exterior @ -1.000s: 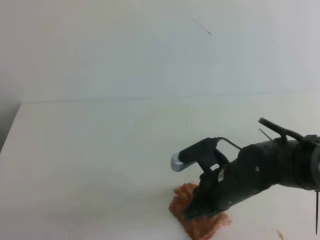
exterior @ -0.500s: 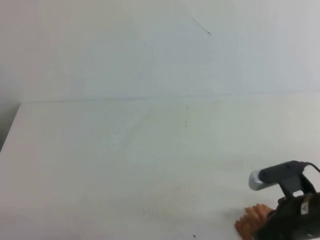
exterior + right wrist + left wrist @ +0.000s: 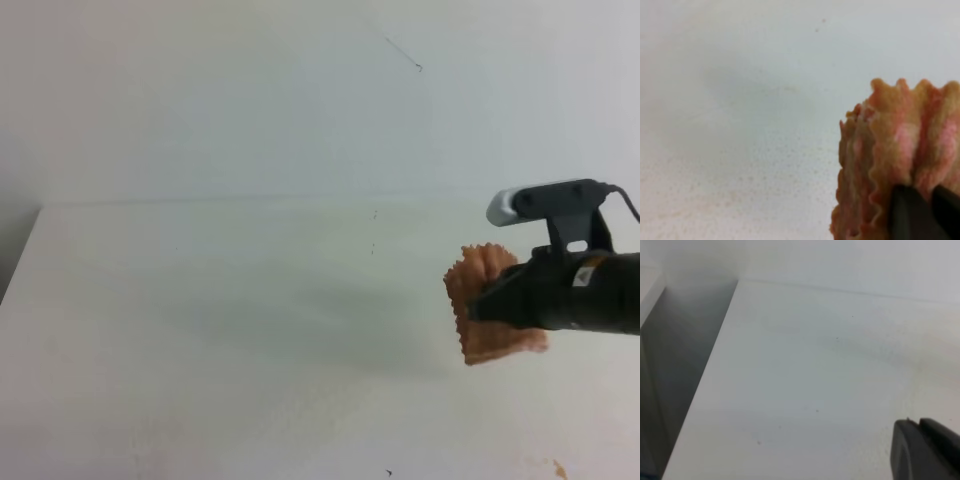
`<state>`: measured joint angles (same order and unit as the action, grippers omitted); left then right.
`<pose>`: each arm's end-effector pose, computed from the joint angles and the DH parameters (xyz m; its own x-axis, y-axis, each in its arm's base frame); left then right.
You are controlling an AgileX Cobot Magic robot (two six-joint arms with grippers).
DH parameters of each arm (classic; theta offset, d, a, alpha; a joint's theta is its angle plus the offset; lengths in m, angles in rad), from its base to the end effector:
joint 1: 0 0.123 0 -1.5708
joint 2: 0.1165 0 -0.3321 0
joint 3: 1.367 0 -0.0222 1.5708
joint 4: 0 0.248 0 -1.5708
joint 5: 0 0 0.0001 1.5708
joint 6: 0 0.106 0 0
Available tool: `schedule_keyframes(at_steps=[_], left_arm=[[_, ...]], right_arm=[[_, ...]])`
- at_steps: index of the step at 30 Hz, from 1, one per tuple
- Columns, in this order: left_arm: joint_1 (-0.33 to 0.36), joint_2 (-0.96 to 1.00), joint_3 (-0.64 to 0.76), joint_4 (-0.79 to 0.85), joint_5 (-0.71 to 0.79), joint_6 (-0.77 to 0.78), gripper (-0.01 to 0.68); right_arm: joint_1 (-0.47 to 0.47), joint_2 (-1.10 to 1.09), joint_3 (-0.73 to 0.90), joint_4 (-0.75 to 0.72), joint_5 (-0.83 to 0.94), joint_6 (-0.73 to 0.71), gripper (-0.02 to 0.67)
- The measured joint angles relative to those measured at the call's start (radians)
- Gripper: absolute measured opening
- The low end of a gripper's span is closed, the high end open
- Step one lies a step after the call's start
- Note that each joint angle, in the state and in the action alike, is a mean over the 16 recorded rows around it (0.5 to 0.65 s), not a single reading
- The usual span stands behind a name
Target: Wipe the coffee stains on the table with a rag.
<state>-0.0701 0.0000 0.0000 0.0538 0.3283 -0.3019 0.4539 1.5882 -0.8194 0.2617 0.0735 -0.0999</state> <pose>0.0183 0.0006 0.1800 -0.2434 -0.2318 -0.9418 -0.0075 0.9714 -0.2372 0.2941 0.1457 0.2406 -0.6786 -0.1526 -0.7184 -0.3465 0.9290 0.1299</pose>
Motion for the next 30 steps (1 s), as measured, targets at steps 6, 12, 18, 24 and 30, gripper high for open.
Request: schedule_keyframes(at_steps=[6, 12, 18, 24, 30], left_arm=[[0.000, 0.000, 0.000, 0.000, 0.000, 0.000, -0.001], [0.000, 0.000, 0.000, 0.000, 0.000, 0.000, -0.001], [0.000, 0.000, 0.000, 0.000, 0.000, 0.000, -0.001], [0.000, 0.000, 0.000, 0.000, 0.000, 0.000, -0.001], [0.000, 0.000, 0.000, 0.000, 0.000, 0.000, -0.001]], right_arm=[[-0.020, 0.120, -0.100, 0.042, 0.054, 0.020, 0.284], [-0.021, 0.111, -0.151, 0.055, 0.112, 0.028, 0.300], [-0.021, -0.062, -0.169, -0.007, 0.170, 0.023, 0.158], [-0.021, -0.317, -0.162, -0.136, 0.262, 0.024, 0.023], [-0.021, -0.573, -0.100, -0.251, 0.354, 0.054, 0.001]])
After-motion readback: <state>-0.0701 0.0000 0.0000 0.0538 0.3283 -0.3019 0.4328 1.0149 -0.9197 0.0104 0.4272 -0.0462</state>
